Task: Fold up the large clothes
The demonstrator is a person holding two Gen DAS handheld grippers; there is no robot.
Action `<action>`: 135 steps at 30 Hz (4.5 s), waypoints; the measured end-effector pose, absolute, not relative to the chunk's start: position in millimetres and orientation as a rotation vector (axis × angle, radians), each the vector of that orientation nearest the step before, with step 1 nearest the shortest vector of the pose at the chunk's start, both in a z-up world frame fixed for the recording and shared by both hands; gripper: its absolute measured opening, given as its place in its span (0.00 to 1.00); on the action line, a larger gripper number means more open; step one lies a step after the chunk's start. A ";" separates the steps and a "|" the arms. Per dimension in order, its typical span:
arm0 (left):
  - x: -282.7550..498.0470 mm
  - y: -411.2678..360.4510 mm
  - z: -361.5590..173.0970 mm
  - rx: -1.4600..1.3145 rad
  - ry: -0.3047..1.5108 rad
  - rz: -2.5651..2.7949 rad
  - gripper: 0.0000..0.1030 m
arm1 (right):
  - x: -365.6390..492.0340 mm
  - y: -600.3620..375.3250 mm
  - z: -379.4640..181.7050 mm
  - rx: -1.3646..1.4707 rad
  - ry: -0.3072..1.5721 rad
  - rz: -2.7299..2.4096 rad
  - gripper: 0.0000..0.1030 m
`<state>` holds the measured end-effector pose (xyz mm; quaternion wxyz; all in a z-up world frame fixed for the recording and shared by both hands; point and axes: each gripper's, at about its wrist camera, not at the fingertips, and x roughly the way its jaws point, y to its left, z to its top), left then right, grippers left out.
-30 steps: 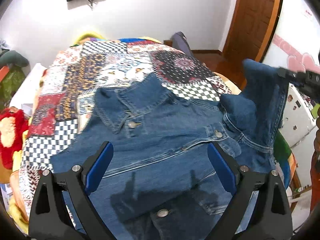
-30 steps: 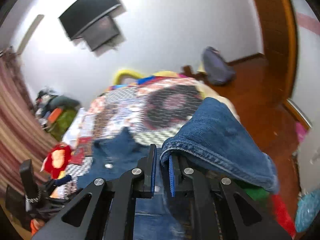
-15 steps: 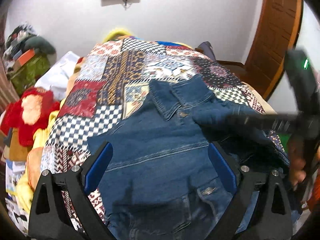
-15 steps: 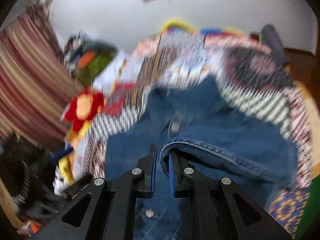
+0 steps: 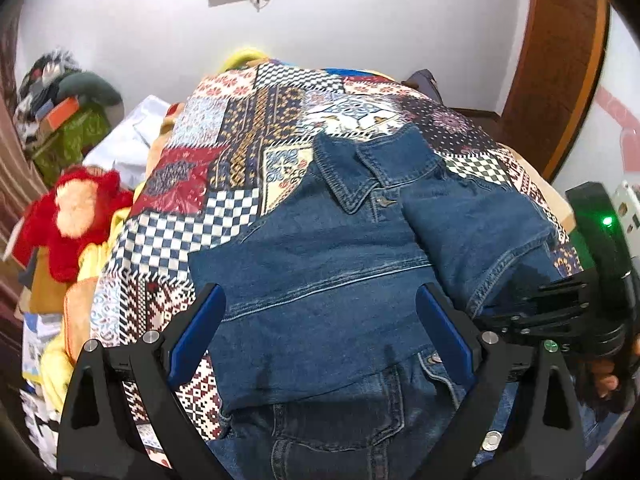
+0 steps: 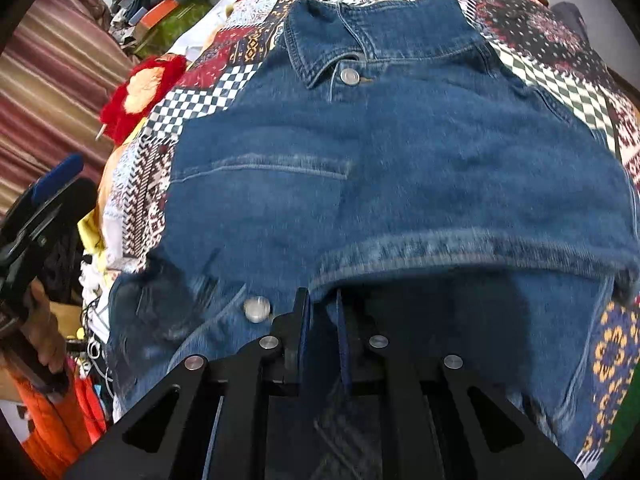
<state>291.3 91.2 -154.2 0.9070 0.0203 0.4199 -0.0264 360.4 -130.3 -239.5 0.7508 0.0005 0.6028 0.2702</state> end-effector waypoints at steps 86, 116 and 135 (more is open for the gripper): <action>298.9 186.6 -264.9 -0.214 1.026 0.014 0.08 | 381.1 -258.0 -272.1 -0.473 1.141 0.124 0.12; 323.8 183.0 -291.4 -0.045 1.072 0.123 0.88 | 414.2 -247.6 -252.1 -0.417 1.041 0.035 0.84; 330.4 271.6 -246.5 -0.254 1.031 0.153 0.89 | 445.1 -292.2 -194.6 0.126 1.044 0.252 0.84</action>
